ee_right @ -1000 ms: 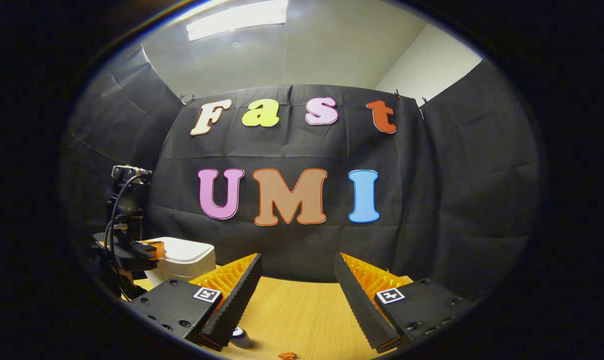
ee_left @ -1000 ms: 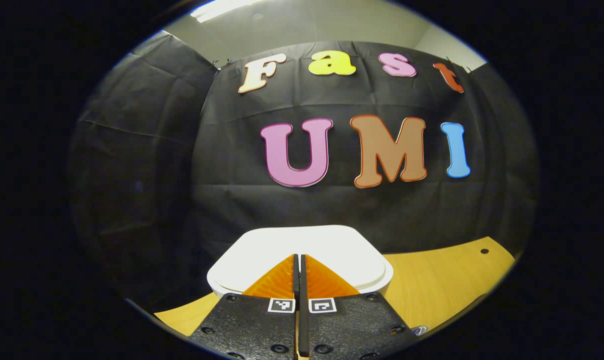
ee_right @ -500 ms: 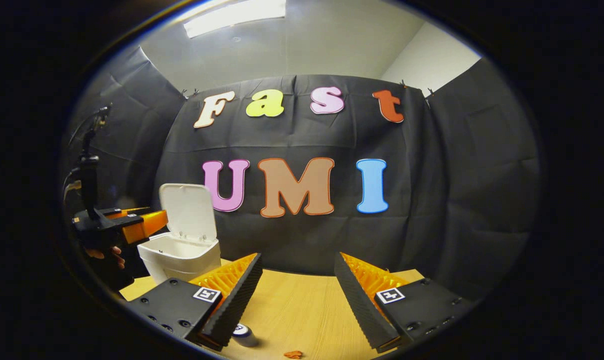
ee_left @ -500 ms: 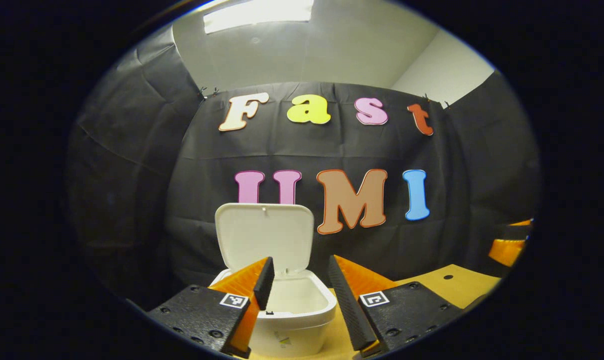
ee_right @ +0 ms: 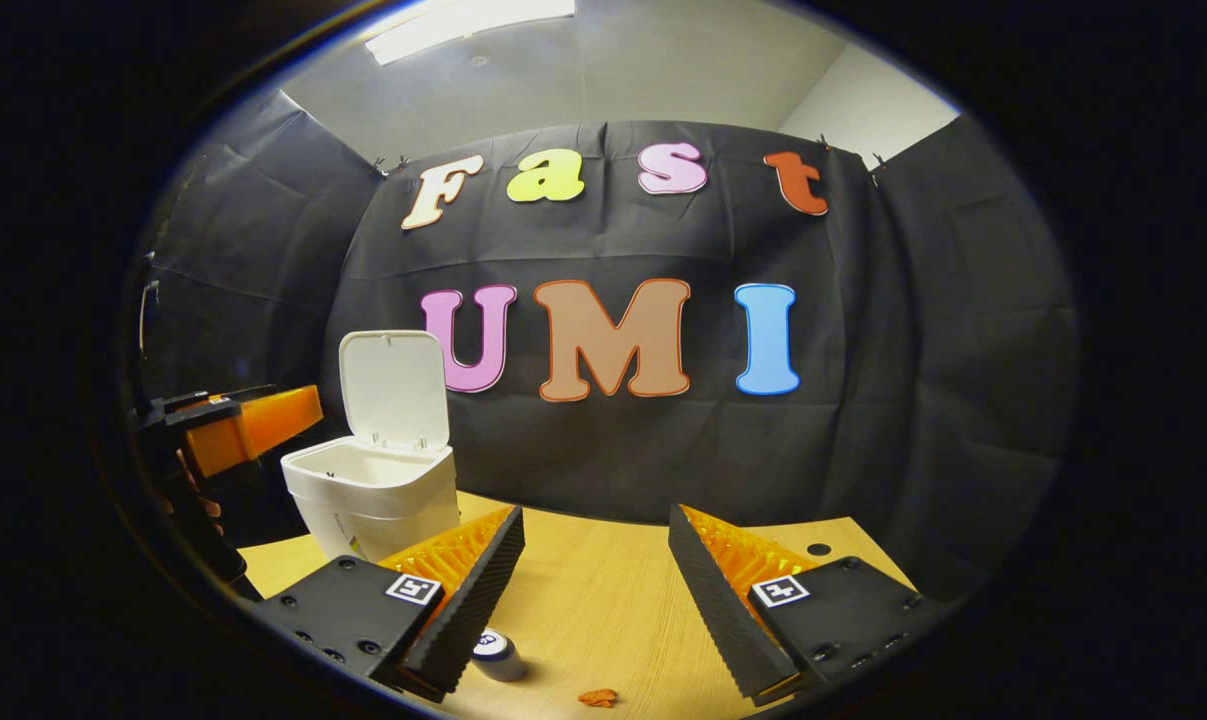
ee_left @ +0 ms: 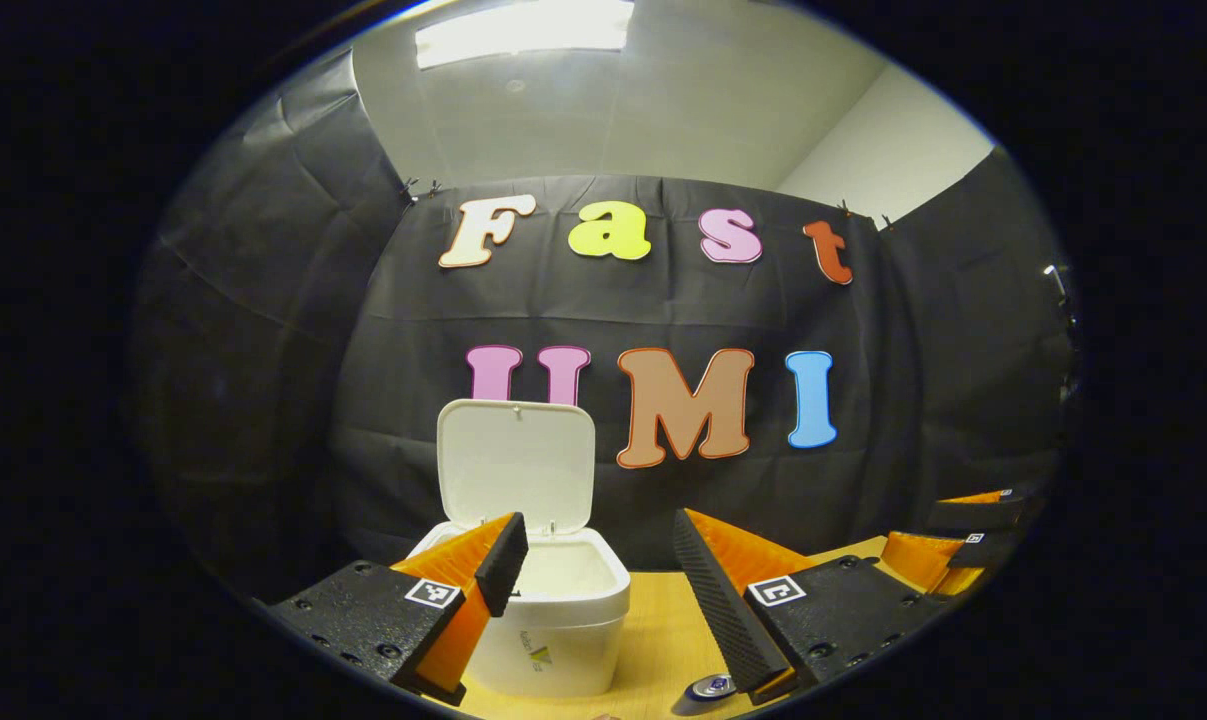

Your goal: Press the lid of the desktop garbage bin to open it, pick up the crumpled paper on the desktop and throw it into the bin, then pick up the pop can on the desktop and drop it into the bin, and finally close the garbage bin lid.

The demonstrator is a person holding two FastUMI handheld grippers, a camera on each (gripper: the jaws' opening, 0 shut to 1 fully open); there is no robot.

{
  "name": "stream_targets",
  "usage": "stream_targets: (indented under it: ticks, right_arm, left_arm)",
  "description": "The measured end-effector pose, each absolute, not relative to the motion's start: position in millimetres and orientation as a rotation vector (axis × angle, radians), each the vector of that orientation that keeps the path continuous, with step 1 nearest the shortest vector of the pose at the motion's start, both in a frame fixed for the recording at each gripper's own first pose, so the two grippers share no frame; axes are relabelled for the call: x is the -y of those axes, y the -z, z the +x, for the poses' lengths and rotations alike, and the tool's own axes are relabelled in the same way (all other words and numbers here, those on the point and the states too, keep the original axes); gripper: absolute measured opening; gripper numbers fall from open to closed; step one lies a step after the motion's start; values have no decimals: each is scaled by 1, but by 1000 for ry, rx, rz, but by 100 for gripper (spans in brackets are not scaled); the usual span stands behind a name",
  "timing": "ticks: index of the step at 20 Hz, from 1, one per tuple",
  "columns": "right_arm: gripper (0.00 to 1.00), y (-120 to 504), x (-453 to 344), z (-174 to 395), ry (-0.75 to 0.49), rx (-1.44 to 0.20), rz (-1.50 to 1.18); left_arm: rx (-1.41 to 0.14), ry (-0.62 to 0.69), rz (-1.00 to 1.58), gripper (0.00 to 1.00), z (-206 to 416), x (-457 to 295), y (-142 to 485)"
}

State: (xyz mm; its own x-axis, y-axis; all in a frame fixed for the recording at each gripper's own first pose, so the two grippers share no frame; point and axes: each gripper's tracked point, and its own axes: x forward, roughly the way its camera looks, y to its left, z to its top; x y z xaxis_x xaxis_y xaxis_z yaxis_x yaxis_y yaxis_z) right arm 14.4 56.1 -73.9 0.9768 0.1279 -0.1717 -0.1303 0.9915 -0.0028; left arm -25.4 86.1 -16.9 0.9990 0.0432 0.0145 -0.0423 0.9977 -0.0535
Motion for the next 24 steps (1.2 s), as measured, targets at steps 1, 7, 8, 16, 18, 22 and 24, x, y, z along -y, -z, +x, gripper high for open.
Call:
stream_targets:
  ticks: [1, 7, 8, 16, 18, 22, 24]
  right_arm:
    - [97, 81, -57, 15, -134, -190, -15]
    - [97, 157, -57, 16, -152, -361, -29]
    - [97, 176, -57, 15, -158, -411, -29]
    - [98, 300, -51, -6, -139, -741, -26]
    - [98, 313, -49, -9, -146, -766, -67]
    - [100, 336, -50, -9, -158, -801, -127]
    - [98, 349, -50, -13, -159, -833, -151]
  left_arm:
    - [3, -48, -62, 88, -29, -86, 23]
    - [-97, -46, -72, 89, -52, -78, 55]
    - [-111, -47, -75, 89, -56, -78, 58]
    - [-158, -127, -57, 89, -77, -106, 67]
    - [-173, -143, -47, 89, -82, -111, 71]
    - [-187, -151, -20, 89, -86, -115, 72]
    - [-193, -154, -11, 89, -89, -116, 72]
